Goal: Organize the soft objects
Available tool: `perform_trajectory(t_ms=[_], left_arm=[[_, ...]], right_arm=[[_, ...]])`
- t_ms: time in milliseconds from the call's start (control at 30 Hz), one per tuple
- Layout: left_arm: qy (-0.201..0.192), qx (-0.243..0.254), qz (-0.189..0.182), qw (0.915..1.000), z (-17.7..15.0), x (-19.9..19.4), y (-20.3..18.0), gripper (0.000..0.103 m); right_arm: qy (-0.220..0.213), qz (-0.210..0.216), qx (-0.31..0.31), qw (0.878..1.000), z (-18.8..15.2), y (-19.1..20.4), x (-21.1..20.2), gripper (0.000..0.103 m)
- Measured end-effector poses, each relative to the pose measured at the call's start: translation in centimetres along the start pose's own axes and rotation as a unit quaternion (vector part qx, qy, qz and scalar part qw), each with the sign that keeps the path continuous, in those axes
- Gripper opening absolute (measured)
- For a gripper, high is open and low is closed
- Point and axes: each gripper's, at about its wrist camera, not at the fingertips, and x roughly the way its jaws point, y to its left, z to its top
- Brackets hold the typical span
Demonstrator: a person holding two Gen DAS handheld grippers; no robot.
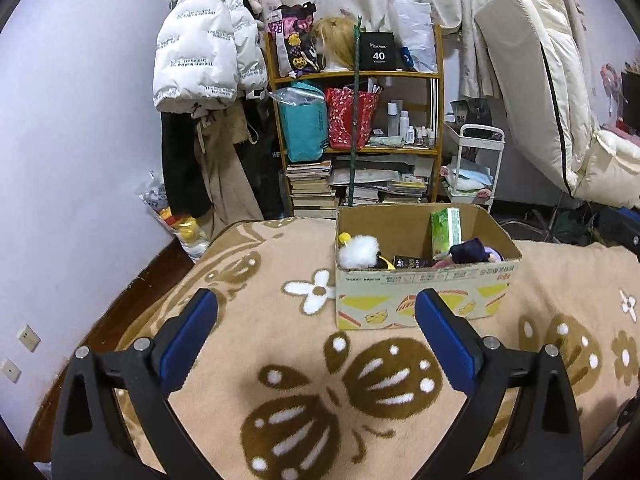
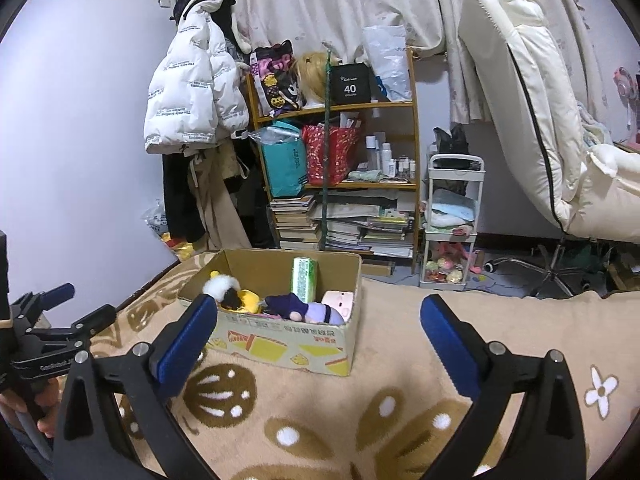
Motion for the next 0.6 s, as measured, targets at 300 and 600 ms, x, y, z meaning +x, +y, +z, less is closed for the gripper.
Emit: perform_trajectory(t_ms=[300, 600], left_arm=[[-0.013, -0.021, 0.024, 0.9994, -0.9, -1.9, 0.8, 0.098], [-0.028, -0.020, 0.035, 0.9988, -1.0, -1.8, 0.7, 0.098]], right_arm=[[-0.002, -0.022, -0.003, 1.000, -1.0, -0.3, -1.1, 0.103], [-0.003, -0.043, -0.012, 0.999, -1.4, -0.6, 0.3, 0.103]])
